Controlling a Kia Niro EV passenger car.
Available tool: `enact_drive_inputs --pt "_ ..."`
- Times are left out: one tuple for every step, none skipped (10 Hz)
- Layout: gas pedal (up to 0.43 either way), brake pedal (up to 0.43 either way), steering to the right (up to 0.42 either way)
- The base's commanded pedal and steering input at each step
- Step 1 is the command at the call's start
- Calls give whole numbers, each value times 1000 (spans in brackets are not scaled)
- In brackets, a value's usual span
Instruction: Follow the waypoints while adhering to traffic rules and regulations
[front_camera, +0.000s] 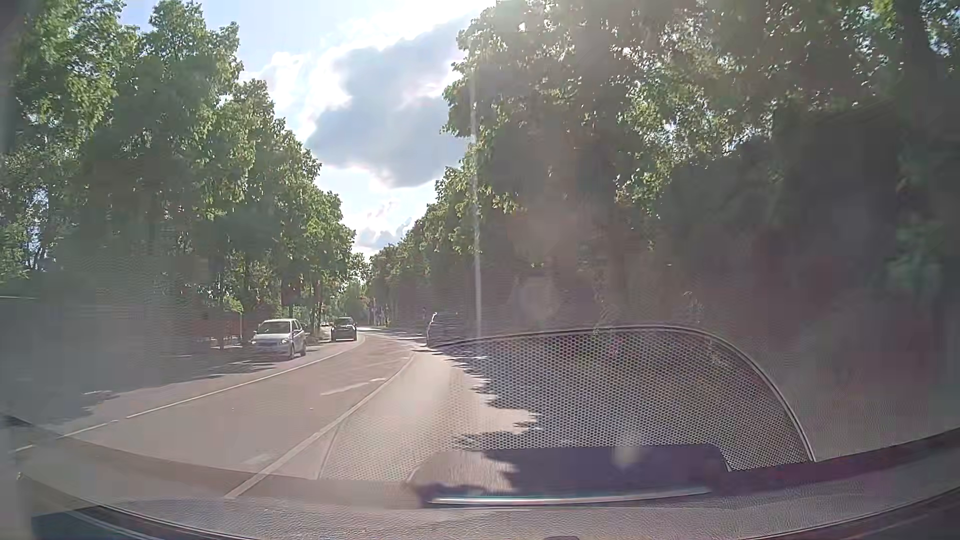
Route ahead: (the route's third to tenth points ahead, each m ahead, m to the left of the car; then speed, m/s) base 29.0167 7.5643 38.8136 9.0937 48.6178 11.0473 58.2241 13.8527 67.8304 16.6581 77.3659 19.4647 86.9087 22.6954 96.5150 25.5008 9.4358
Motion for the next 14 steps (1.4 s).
enact_drive_inputs --pt "157 12 -17" --pt "157 12 -18" --pt "157 18 -22" --pt "157 12 -29" --pt "177 12 -33" --pt "189 12 -36" --pt "189 12 -38" --pt "189 12 -40" --pt "189 12 -42" --pt "189 12 -43" --pt "189 12 -43" --pt "189 12 -43" --pt "189 12 -41" --pt "189 12 -37"
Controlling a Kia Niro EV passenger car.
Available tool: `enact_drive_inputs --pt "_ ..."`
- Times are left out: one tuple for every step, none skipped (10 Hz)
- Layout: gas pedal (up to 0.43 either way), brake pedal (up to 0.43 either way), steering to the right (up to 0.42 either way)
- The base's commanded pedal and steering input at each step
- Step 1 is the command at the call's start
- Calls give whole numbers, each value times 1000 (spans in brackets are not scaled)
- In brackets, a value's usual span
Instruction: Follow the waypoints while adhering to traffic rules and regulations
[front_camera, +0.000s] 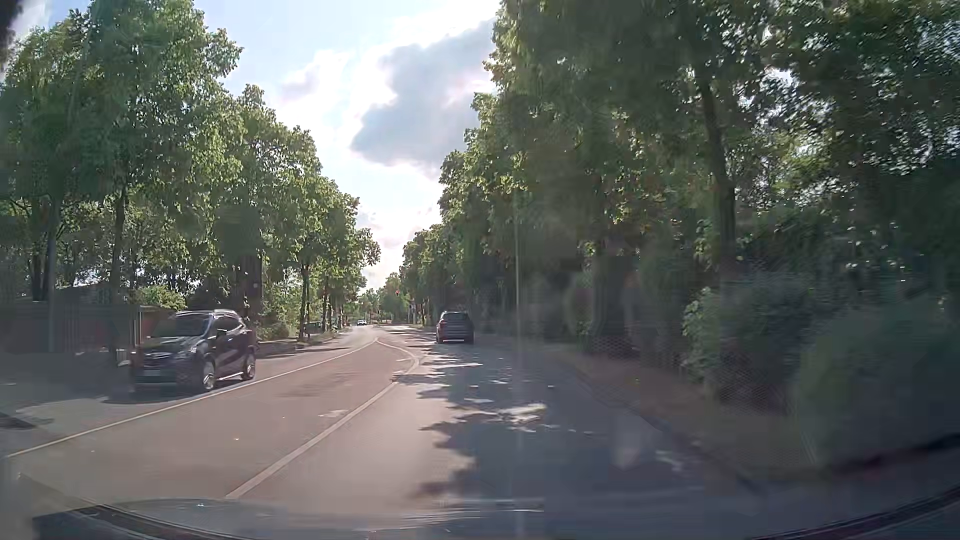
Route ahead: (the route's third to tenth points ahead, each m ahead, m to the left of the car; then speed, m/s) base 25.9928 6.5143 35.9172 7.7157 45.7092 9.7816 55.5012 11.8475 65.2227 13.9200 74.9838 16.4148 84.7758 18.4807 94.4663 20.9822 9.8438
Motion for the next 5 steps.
enact_drive_inputs --pt "189 12 -30" --pt "189 12 -27" --pt "189 12 -26" --pt "189 12 -23" --pt "189 12 -17"
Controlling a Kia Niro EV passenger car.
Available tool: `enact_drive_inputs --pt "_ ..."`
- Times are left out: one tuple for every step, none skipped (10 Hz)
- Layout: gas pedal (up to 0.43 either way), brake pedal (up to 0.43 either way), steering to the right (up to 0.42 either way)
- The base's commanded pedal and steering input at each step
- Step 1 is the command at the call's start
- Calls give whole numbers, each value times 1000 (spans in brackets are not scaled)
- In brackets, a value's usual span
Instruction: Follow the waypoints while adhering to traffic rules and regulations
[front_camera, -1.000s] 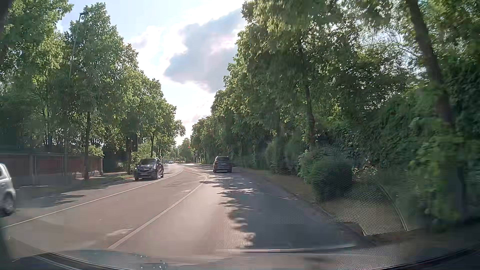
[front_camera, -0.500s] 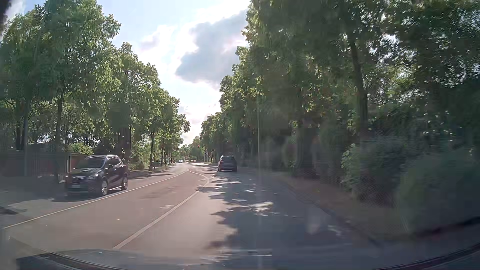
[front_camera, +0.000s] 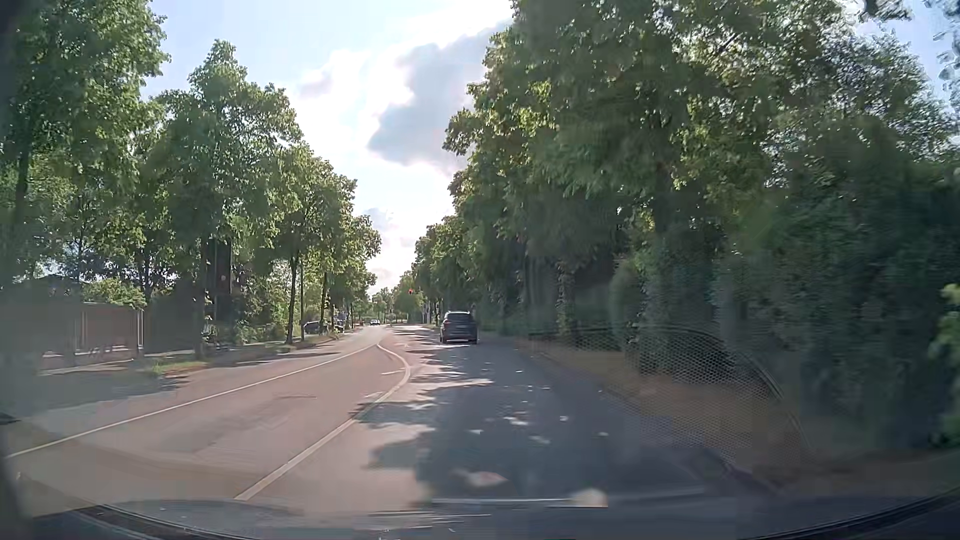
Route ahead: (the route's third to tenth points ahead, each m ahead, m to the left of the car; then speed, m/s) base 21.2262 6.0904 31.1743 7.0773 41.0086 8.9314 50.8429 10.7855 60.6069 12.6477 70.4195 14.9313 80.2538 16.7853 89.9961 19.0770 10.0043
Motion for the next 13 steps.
enact_drive_inputs --pt "189 12 -15" --pt "177 12 -15" --pt "177 12 -18" --pt "177 12 -20" --pt "177 18 -21" --pt "169 12 -22" --pt "150 12 -25" --pt "138 12 -27" --pt "138 12 -28" --pt "138 12 -28" --pt "138 12 -27" --pt "138 12 -26" --pt "138 12 -25"
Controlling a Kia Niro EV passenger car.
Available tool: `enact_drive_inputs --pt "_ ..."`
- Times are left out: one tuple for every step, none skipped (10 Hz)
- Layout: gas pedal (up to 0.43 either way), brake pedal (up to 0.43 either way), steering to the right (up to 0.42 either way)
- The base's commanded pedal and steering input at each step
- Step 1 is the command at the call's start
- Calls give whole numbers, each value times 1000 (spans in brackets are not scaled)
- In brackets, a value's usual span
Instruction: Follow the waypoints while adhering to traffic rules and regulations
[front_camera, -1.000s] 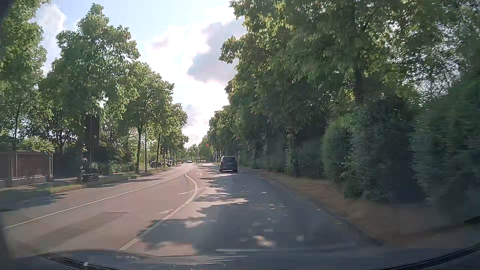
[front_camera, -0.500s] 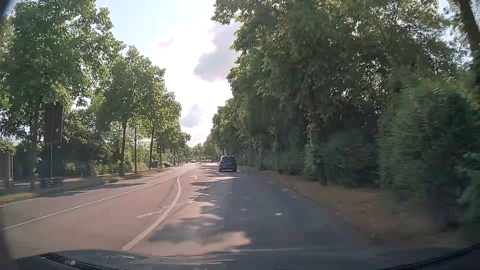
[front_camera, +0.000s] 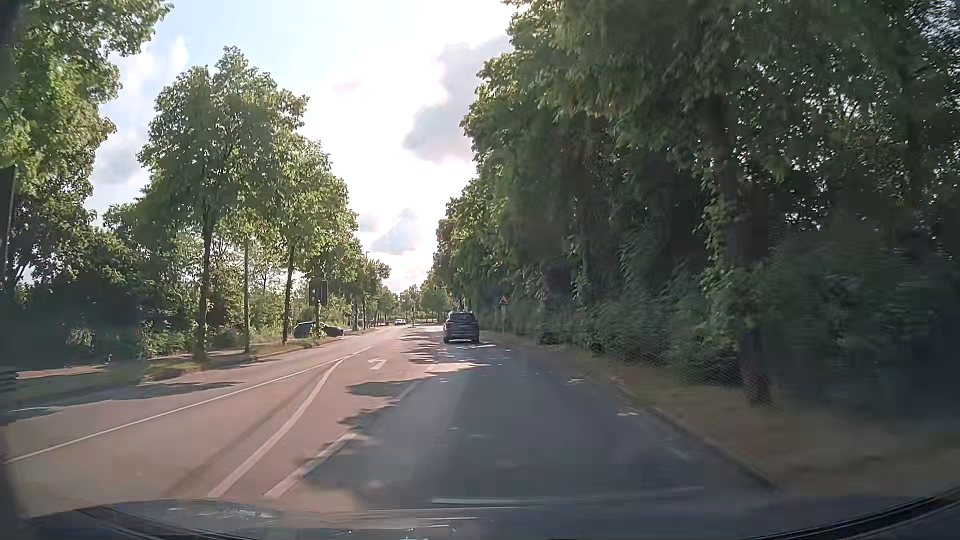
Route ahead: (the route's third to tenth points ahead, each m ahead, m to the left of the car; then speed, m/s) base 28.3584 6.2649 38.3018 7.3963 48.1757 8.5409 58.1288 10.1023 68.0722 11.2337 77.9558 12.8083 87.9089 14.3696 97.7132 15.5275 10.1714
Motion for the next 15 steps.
enact_drive_inputs --pt "138 12 -25" --pt "138 12 -24" --pt "150 12 -22" --pt "150 12 -21" --pt "150 12 -20" --pt "150 12 -19" --pt "150 12 -19" --pt "150 12 -18" --pt "138 12 -19" --pt "130 12 -19" --pt "130 12 -18" --pt "130 12 -19" --pt "130 12 -19" --pt "130 12 -19" --pt "130 12 -19"
